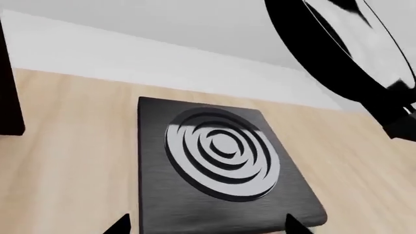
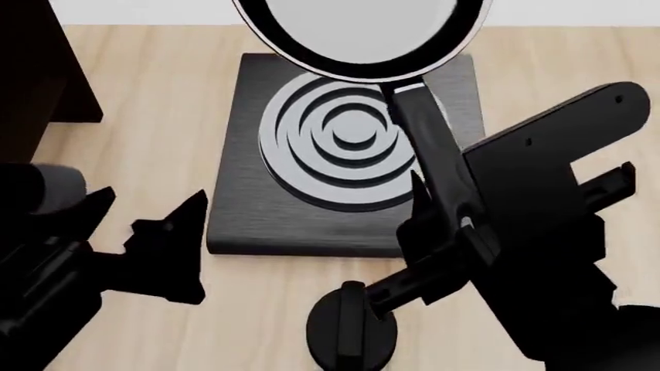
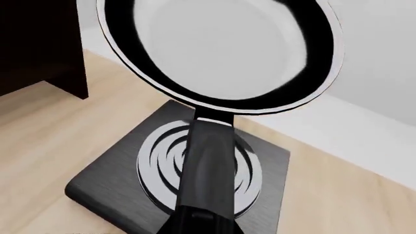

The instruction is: Put the frying pan on the cabinet shelf.

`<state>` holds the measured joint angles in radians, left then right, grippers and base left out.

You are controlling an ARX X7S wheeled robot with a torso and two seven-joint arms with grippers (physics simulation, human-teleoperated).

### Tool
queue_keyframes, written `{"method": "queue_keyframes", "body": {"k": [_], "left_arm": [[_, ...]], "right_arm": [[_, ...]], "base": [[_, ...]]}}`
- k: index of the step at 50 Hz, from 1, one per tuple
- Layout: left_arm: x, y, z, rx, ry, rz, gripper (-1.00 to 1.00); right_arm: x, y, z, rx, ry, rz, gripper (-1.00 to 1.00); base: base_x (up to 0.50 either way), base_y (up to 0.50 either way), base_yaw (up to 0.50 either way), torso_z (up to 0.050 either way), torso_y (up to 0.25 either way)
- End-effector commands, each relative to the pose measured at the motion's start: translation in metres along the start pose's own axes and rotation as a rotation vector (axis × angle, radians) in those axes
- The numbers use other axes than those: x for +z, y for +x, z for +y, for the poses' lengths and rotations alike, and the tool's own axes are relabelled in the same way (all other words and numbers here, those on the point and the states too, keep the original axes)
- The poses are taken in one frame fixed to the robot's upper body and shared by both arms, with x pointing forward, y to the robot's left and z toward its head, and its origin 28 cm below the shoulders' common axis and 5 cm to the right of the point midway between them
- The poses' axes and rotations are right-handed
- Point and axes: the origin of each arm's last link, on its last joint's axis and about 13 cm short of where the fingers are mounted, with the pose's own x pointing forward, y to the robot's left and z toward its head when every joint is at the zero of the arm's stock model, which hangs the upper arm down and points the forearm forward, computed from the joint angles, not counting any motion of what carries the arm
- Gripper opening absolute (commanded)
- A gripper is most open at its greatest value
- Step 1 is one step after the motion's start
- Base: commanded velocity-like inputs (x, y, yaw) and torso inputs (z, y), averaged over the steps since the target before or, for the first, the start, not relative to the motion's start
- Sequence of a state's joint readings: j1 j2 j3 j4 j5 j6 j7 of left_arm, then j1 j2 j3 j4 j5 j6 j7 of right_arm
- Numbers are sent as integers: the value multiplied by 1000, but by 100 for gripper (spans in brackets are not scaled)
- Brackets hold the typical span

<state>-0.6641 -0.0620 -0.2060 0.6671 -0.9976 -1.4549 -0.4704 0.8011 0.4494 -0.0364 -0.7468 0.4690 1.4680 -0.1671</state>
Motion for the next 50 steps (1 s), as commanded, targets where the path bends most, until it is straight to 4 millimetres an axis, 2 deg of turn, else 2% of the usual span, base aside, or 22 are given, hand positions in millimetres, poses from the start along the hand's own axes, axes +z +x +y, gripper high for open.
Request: {"method": "queue_keyframes", "body": {"k": [1,11,15,19,28,37,45,50], "left_arm": [[11,-7,-8,-134,-159,36,100],[21,-21,-23,-199,-215,35,100],[20,-23,-27,-175,-185,17,100],[18,-24,-35,-247,-222,67,100],[25,-19,-52,-337,-341,108,100],[20,-10,-66,-344,-398,105,100],[27,2,-68,-315,-564,79,100],[28,9,-67,-280,-604,42,100]], "right_arm": [[9,-3,4,-16,-30,-87,-100],[3,-1,9,0,-40,-68,-100],[6,-4,13,12,-46,-96,-100],[6,-4,17,25,-49,-98,-100],[4,-5,19,33,-45,-107,-100],[3,-6,21,39,-47,-114,-100],[1,-7,22,43,-49,-120,-100],[1,-9,23,48,-46,-127,-100]], "base": [[0,0,0,0,0],[0,0,0,0,2],[0,0,0,0,3],[0,0,0,0,2],[0,0,0,1,1],[0,0,0,0,2],[0,0,0,1,1],[0,0,0,0,2]]}}
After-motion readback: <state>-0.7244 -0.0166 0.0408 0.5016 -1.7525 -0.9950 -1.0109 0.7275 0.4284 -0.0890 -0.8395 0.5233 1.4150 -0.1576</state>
